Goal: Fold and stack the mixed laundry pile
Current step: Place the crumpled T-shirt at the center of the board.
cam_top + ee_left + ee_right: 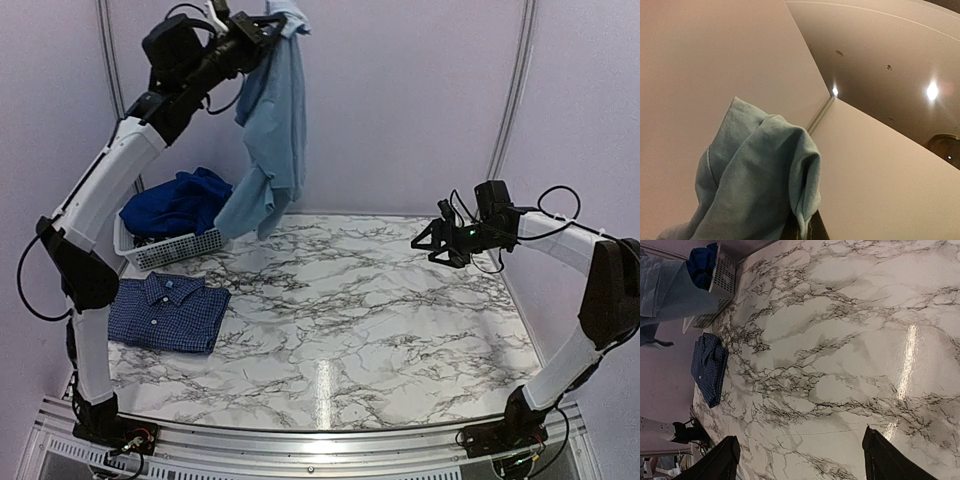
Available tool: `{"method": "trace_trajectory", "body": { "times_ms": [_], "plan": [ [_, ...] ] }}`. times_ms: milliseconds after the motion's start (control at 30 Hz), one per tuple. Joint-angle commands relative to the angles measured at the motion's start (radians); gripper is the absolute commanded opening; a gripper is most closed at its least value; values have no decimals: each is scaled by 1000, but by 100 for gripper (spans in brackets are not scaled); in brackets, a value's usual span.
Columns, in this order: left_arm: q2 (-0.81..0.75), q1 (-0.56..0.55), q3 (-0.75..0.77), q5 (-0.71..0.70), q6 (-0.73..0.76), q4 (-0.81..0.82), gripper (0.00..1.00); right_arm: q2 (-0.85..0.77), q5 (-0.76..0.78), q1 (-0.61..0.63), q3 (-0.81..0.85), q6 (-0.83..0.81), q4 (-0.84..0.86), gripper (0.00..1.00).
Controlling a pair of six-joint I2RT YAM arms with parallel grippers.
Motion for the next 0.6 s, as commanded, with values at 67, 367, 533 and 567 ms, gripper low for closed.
{"method": "trace_trajectory", "body": {
  "times_ms": [67, 367, 533, 567],
  "plan": [
    [53, -159, -3, 78, -72, 139, 0, -31, 4, 3, 27, -4, 22, 81],
    [-153, -22, -575, -41, 87, -66, 16, -88, 50, -32, 1, -32, -11, 82],
    [-239, 10, -809, -235, 304, -335, 99, -115, 55, -59, -38, -64, -33, 84],
    [-259, 9, -827, -227, 317, -335, 99, -114, 50, -59, -50, -67, -34, 84]
  ]
}}
